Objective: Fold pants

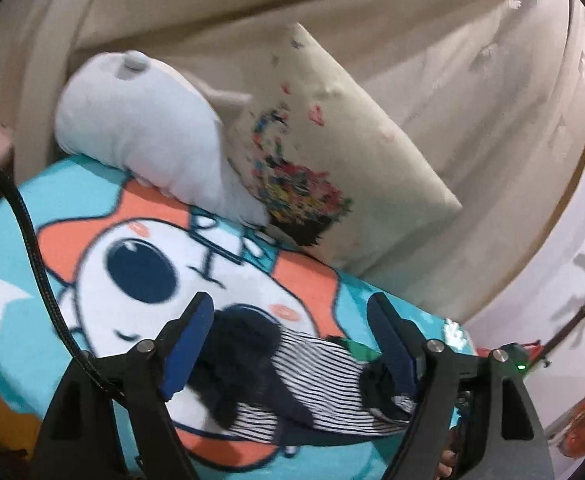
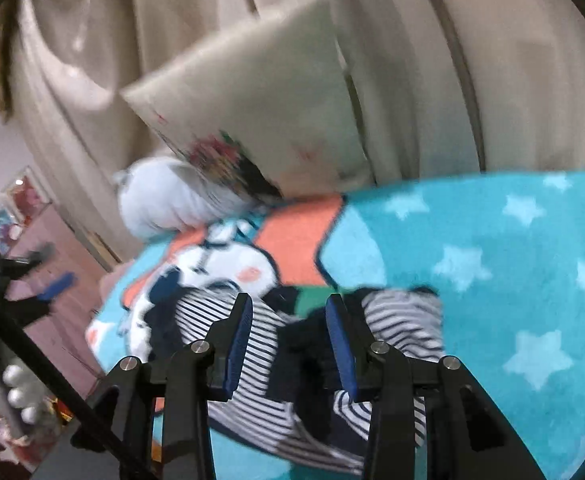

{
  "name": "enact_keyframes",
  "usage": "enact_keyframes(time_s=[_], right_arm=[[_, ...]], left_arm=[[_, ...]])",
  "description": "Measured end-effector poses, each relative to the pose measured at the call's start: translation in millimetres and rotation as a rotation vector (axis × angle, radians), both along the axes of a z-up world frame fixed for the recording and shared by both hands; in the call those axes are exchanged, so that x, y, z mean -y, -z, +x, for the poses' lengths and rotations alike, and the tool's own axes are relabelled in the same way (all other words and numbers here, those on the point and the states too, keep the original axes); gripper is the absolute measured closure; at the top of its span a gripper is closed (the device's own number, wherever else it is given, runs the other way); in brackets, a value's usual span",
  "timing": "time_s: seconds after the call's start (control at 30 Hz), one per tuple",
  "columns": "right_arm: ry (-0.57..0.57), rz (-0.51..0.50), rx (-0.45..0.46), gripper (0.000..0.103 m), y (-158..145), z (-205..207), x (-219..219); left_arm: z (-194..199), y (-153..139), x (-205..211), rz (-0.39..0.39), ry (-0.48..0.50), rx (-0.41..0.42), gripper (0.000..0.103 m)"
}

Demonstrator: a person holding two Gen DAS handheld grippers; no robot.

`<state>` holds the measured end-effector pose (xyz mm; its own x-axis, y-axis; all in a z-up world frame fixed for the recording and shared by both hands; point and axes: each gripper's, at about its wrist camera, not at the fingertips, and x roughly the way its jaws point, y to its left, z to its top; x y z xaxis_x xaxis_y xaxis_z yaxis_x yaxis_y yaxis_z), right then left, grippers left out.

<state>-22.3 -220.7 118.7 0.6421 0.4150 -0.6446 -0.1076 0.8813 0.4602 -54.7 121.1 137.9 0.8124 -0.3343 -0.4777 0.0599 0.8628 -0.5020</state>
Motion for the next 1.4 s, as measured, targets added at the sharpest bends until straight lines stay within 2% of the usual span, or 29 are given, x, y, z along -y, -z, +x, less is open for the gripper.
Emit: enact_keyframes(time_s=[0.13, 0.2, 0.27, 0.37, 0.43, 0.5, 0.63, 0.7, 0.8, 0.9, 0.97, 1.0, 1.07, 1.1, 1.27, 1.33, 1.4], right_arm=[[-0.014, 0.014, -0.162, 0.062, 46.5, 19.2, -11.7], [0.005, 0.010, -0.138, 0.062, 42.6, 14.5, -14.7], [-0.012, 0.012, -0.087, 0.062, 26.4, 5.6, -22.5], [-0.100, -0.073, 0.016, 0.046, 0.6, -5.7, -61.7], [-0.202, -0.106, 0.053, 0.038, -2.4, -10.4, -96.5], [-0.295, -0.141, 0.054, 0.037, 4.1, -10.9, -131.6], [-0.439, -0.334, 0.082, 0.037, 25.8, -14.5, -207.1], [-0.468, -0.369, 0.087, 0.037, 33.3, -15.0, -223.7], [-0.475, -0.419, 0.080, 0.028, 48.4, -6.2, -244.4], [-0.456, -0.484, 0.067, 0.028, 60.0, -1.2, -254.2], [-0.436, -0.459, 0.076, 0.046, 58.2, -0.4, -249.8], [-0.411, -0.448, 0.067, 0.065, 56.8, 1.6, -244.0], [-0.394, -0.369, 0.055, 0.081, 52.7, 4.8, -232.6], [-0.386, -0.342, 0.051, 0.085, 51.2, 5.5, -227.2], [-0.366, -0.291, 0.066, 0.086, 51.7, -0.2, -217.7], [-0.362, -0.276, 0.075, 0.087, 49.8, -1.5, -216.2], [-0.349, -0.243, 0.086, 0.087, 45.2, -1.7, -211.2]], left_arm=[[2.0, 16.2, -29.0, -0.018, -0.054, -0.054, 0.024], [4.1, 28.0, -42.5, -0.016, -0.088, -0.078, 0.024], [9.6, 41.8, -55.0, -0.028, -0.124, -0.110, 0.024], [17.2, 62.4, -68.2, -0.081, -0.138, -0.161, 0.024], [19.2, 73.1, -73.0, -0.116, -0.138, -0.186, 0.024], [19.4, 78.2, -76.8, -0.127, -0.141, -0.197, 0.024], [15.2, 81.8, -83.2, -0.127, -0.155, -0.203, 0.024], [15.0, 84.3, -84.6, -0.123, -0.157, -0.210, 0.024], [18.1, 92.3, -86.0, -0.124, -0.153, -0.230, 0.024], [23.2, 101.1, -84.5, -0.144, -0.136, -0.252, 0.024], [27.9, 105.7, -80.5, -0.149, -0.116, -0.266, 0.024], [32.1, 108.8, -77.2, -0.161, -0.094, -0.274, 0.024], [40.9, 114.1, -71.1, -0.185, -0.059, -0.290, 0.023], [45.9, 116.8, -67.9, -0.189, -0.046, -0.300, 0.021], [75.0, 132.8, -48.7, -0.205, 0.023, -0.367, 0.019], [78.0, 128.6, -41.8, -0.180, 0.040, -0.361, 0.019], [81.0, 123.3, -32.1, -0.186, 0.102, -0.358, 0.025]])
